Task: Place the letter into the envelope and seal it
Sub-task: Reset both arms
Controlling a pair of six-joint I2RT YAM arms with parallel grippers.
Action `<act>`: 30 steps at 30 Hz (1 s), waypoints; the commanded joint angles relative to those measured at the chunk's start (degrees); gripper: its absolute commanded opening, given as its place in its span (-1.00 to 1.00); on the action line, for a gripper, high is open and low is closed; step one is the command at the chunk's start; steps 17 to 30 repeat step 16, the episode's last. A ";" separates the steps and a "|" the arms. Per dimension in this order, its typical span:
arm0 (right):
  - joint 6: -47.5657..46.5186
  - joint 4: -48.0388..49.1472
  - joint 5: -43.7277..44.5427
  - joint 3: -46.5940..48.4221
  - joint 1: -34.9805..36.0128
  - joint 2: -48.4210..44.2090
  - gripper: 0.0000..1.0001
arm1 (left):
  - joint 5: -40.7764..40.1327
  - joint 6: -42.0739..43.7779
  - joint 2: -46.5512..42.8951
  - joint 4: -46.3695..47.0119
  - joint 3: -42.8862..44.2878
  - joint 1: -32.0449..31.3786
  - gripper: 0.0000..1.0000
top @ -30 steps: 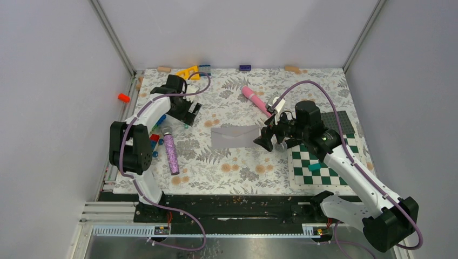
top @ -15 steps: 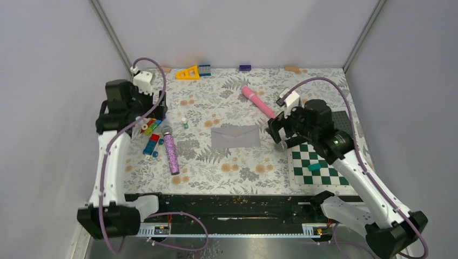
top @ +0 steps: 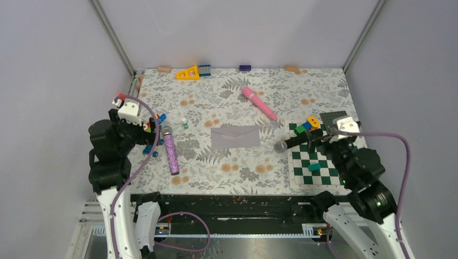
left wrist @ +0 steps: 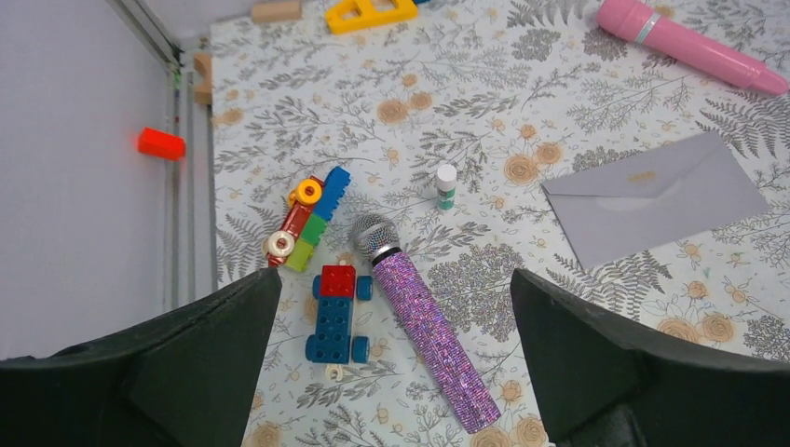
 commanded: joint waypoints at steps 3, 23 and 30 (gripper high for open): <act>-1.13 -2.94 4.91 -3.46 -1.47 -10.62 0.99 | -0.56 2.08 -10.30 -2.99 -4.27 0.60 0.97; 1.61 -1.26 8.18 -10.65 -5.72 -18.49 0.99 | -0.74 -0.74 -19.44 -0.92 -12.59 0.70 0.97; 1.61 -1.26 8.18 -10.65 -5.72 -18.49 0.99 | -0.74 -0.74 -19.44 -0.92 -12.59 0.70 0.97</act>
